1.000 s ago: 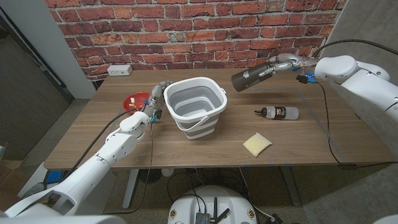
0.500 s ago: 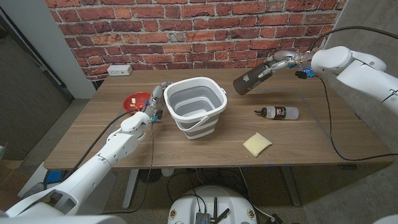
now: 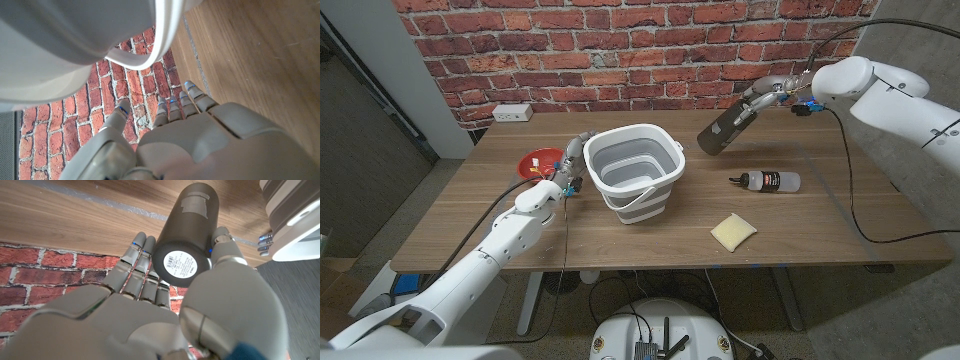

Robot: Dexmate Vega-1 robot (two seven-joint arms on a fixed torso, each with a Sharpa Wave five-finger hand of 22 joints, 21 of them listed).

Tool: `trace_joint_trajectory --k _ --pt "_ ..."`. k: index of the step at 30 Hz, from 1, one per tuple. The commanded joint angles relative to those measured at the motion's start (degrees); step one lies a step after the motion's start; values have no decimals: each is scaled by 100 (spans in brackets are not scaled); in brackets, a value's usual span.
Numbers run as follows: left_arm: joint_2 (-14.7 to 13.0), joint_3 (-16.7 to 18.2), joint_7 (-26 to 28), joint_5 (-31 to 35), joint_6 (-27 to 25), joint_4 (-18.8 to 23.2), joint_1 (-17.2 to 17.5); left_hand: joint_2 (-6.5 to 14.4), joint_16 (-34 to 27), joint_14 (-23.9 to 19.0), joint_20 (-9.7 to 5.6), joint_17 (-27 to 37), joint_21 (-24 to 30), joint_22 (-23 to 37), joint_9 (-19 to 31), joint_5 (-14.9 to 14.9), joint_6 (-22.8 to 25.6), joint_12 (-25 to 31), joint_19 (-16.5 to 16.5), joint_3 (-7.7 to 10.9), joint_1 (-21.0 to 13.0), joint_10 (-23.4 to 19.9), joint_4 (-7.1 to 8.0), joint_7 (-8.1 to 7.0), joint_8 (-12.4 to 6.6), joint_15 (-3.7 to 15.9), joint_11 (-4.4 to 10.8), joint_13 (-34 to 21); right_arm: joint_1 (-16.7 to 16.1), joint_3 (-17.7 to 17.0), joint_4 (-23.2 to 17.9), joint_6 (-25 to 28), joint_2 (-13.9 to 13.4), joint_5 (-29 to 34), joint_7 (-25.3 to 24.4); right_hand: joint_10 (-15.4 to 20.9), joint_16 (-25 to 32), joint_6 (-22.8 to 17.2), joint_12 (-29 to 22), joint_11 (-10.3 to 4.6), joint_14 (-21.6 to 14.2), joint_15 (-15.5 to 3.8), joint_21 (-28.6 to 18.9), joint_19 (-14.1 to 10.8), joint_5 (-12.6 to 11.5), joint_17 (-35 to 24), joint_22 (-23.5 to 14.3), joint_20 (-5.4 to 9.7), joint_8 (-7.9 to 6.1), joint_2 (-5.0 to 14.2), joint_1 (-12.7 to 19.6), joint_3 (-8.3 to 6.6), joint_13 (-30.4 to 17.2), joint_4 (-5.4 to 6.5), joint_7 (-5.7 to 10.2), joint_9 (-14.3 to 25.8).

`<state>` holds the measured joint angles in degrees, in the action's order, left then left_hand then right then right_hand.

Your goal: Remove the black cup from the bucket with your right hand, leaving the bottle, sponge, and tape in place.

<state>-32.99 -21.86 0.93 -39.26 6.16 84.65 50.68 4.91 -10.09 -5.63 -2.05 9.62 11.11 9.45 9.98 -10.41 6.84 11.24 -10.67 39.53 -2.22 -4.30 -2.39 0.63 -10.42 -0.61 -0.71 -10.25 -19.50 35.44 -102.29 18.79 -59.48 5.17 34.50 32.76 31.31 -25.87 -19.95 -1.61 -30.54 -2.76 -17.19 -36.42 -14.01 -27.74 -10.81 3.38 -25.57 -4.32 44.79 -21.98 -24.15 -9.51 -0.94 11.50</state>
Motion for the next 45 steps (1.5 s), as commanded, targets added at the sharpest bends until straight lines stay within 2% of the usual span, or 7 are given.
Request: trace_joint_trajectory --k 1,18,29,38,45 --pt "25 -22 -32 -1 -14 -60 -53 269 0 -20 -255 5 -28 20 24 6 39 -2 -44 47 39 -32 -15 18 -26 31 1 -12 542 465 152 190 297 896 538 512 -24 -598 -22 -430 3 -768 -16 -7 -19 -6 -20 97 -176 353 283 -23 -13 36 557 27" --pt "102 -87 -115 18 -25 -224 -206 272 -1 -20 -254 6 -29 20 24 7 35 -5 -43 53 41 -29 -16 11 -20 27 4 -12 1133 985 749 -15 780 1752 1267 495 -57 -585 -7 -427 -4 -770 -18 -4 -18 0 -19 101 -163 372 250 -15 -38 61 565 27" --pt "110 -105 -106 27 -88 -233 -256 273 0 -17 -258 7 -30 20 25 7 34 -5 -42 57 42 -30 -17 7 -18 32 6 -12 1209 1172 971 -173 975 2156 1366 470 -70 -595 11 -418 4 -761 -16 9 -18 -10 -17 91 -162 398 267 -19 -56 56 578 27" --pt "127 -115 -98 25 -96 -240 -250 273 -4 -27 -236 7 -26 21 25 8 34 -5 -52 59 45 -30 -16 7 -17 23 -9 -13 1236 1220 1201 -352 1107 2234 1437 457 -69 -599 21 -423 7 -755 -14 19 -9 -30 -17 75 -160 404 243 1 -72 68 608 27" --pt "116 -112 -59 26 -124 -200 -223 274 -3 -23 -238 8 -24 21 25 8 33 -4 -58 60 48 -34 -13 8 -17 16 -6 -13 1267 1331 1234 -371 1164 2481 1505 446 -73 -559 28 -422 39 -746 -5 44 3 -53 -17 44 -141 404 212 27 -85 81 627 27"
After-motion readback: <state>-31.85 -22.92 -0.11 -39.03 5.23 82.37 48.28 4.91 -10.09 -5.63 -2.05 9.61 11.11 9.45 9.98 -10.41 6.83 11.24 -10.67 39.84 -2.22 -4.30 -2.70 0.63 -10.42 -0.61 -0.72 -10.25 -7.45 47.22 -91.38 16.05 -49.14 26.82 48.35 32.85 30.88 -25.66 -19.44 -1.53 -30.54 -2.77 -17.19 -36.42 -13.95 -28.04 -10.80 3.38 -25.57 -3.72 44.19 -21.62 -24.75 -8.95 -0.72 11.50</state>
